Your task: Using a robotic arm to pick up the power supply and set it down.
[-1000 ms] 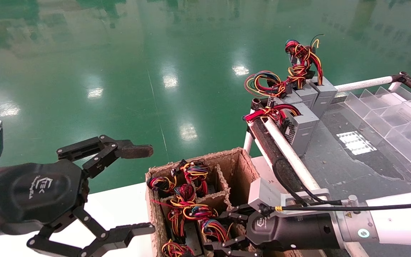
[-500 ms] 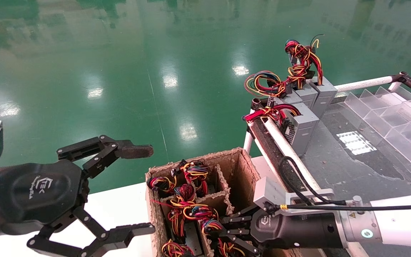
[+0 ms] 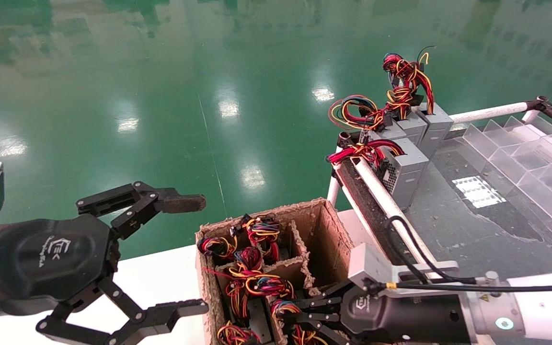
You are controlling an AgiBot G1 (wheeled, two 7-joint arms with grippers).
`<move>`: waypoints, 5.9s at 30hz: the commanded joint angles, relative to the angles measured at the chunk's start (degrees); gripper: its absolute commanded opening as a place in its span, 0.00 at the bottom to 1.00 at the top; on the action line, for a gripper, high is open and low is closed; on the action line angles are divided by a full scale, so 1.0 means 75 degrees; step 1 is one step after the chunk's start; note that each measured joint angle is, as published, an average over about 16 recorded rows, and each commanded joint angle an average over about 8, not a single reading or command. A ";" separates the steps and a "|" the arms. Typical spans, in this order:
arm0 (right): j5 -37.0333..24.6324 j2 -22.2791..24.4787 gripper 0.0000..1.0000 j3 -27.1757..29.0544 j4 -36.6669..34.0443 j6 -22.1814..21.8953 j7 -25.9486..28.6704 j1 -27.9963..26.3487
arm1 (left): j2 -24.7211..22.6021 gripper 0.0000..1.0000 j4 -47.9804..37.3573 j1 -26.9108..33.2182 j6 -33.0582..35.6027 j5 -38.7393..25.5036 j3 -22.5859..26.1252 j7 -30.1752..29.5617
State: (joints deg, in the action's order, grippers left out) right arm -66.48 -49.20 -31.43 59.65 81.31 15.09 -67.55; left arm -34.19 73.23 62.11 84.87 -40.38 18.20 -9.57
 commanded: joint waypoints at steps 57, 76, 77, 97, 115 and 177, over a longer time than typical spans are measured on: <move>0.0325 0.2001 0.00 0.1594 -0.4252 -0.0330 -0.2583 -0.3178 | 0.0006 1.00 0.0000 0.0004 -0.0006 0.0010 0.0015 0.0007; -0.0495 0.0581 0.00 0.1134 -0.6425 -0.0983 -0.4018 -0.4291 | 0.0008 1.00 0.0000 0.0005 -0.0008 0.0013 0.0020 0.0010; -0.0509 0.0494 0.00 0.1127 -0.6516 -0.1046 -0.4087 -0.4330 | 0.0008 1.00 0.0000 0.0005 -0.0008 0.0014 0.0020 0.0010; -0.0678 -0.0688 1.00 0.1057 -0.7603 -0.2662 -0.5018 -0.4841 | 0.0010 1.00 0.0000 0.0006 -0.0010 0.0017 0.0025 0.0012; -0.0512 -0.0454 1.00 0.1167 -0.7839 -0.1856 -0.4986 -0.5001 | 0.0012 1.00 0.0000 0.0007 -0.0012 0.0020 0.0029 0.0015; 0.3050 0.1737 1.00 0.2017 0.1153 0.0437 -0.0846 0.0382 | 0.0017 1.00 -0.0008 0.0011 -0.0016 0.0030 0.0043 0.0023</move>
State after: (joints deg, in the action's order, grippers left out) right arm -44.23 -36.59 -16.41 66.38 84.19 8.01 -65.83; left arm -34.06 73.17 62.19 84.74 -40.16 18.52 -9.39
